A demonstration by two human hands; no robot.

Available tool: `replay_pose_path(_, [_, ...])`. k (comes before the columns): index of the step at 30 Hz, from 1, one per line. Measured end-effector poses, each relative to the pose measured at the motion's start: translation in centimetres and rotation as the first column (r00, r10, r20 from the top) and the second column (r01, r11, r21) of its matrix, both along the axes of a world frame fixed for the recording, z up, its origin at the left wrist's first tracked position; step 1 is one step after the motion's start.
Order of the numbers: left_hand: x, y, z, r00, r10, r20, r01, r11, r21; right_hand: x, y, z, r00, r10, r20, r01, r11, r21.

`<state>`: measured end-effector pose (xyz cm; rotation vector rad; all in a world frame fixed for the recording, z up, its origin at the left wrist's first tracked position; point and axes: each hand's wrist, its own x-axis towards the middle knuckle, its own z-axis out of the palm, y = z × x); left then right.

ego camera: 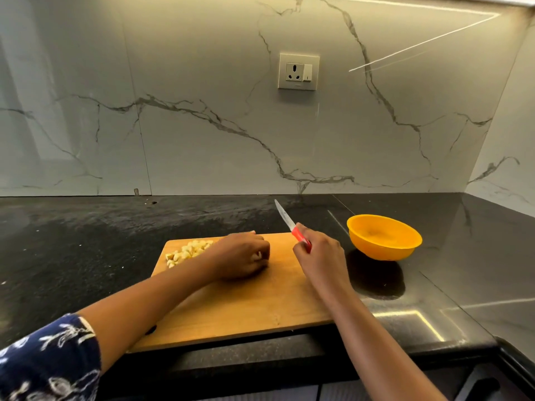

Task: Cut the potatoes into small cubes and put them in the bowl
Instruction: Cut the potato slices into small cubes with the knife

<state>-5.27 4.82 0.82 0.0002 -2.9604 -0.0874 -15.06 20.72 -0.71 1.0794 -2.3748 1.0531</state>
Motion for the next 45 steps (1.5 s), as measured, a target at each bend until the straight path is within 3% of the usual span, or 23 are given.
replay_pose_path(8, [3.0,-4.3,1.7,0.993,0.038,-0.109,-0.035,0.999,0.028,0.2,0.0,-0.2,1.0,0.019,0.013,-0.019,1.0,0.018])
replay_pose_path(16, [4.5,-5.0,2.3,0.975,0.095,-0.202,-0.055,0.979,0.196,0.3,0.1,-0.3,1.0,0.024,0.018,-0.024,1.0,0.006])
replay_pose_path(19, [3.0,-3.4,2.2,0.993,0.033,-0.113,-0.019,0.992,0.126,0.2,0.3,-0.4,1.0,0.02,0.018,-0.02,1.0,0.008])
replay_pose_path(23, [1.1,-2.3,1.4,0.999,0.034,-0.003,-0.034,0.991,-0.133,0.0,0.5,-0.4,1.0,0.001,0.025,-0.001,1.0,0.006])
replay_pose_path(30, [1.4,-2.4,1.1,0.956,0.142,-0.255,-0.139,0.99,0.03,-1.1,1.4,-0.1,0.997,-0.065,0.049,0.071,0.989,-0.133])
replay_pose_path(39, [-1.3,-0.2,1.3,0.993,0.068,-0.097,-0.071,0.997,-0.03,-3.3,3.2,-0.2,0.987,-0.144,0.074,0.157,0.959,-0.234])
replay_pose_path(45, [-6.1,1.7,1.6,1.0,-0.009,0.029,0.006,0.995,0.102,-4.1,4.4,-0.2,0.985,-0.165,0.042,0.17,0.969,-0.177])
